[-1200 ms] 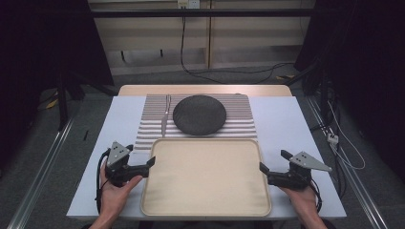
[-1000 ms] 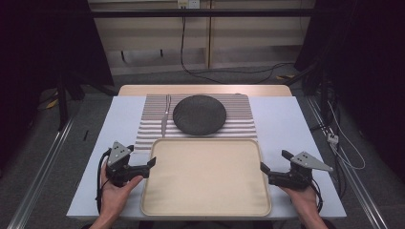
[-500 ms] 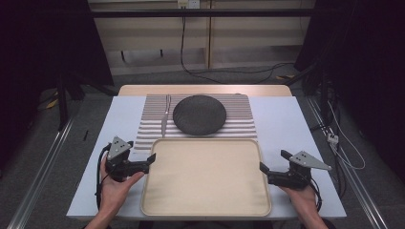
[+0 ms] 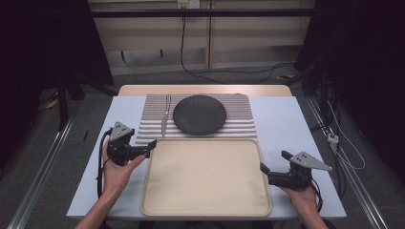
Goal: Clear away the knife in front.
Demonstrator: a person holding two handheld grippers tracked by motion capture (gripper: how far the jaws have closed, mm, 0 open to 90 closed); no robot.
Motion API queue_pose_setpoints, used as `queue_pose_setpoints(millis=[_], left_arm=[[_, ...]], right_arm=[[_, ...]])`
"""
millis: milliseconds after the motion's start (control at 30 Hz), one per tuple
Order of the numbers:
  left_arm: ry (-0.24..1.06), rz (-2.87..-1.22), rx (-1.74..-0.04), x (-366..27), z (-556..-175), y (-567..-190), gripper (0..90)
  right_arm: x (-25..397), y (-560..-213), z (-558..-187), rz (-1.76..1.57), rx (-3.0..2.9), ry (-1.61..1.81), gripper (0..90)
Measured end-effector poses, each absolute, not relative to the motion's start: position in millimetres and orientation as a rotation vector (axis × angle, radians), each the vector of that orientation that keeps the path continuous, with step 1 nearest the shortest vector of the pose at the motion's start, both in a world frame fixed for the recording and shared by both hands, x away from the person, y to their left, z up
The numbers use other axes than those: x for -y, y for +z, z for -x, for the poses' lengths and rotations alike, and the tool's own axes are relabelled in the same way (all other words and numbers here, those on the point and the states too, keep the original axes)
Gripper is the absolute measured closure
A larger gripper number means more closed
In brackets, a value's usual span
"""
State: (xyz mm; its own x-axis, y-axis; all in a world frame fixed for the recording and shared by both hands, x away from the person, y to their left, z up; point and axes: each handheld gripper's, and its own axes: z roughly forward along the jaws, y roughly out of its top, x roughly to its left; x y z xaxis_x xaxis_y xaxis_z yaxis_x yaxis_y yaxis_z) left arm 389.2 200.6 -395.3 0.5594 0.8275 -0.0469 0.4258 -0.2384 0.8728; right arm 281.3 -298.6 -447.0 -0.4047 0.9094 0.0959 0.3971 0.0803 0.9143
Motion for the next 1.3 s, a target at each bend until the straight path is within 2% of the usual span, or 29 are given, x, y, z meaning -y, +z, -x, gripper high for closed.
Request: queue_pose_setpoints(millis=[733,1167,1267,1300], left_arm=[[0.551,-1.946,-1.047,-176,-462,-374,8.3],[0.554,-1.964,-1.116,-165,-509,-383,13.1],[0.554,-1.99,-1.121,-162,-518,-384,19.1],[0.558,-1.998,-1.123,-161,-522,-385,18.3]], right_arm=[[298,-448,-284,-1.292,-1.856,1.312,3.6],[298,-450,-288,-1.303,-1.864,1.322,3.6],[299,-450,-287,-1.307,-1.863,1.325,3.6],[299,-450,-287,-1.307,-1.865,1.322,3.6]])
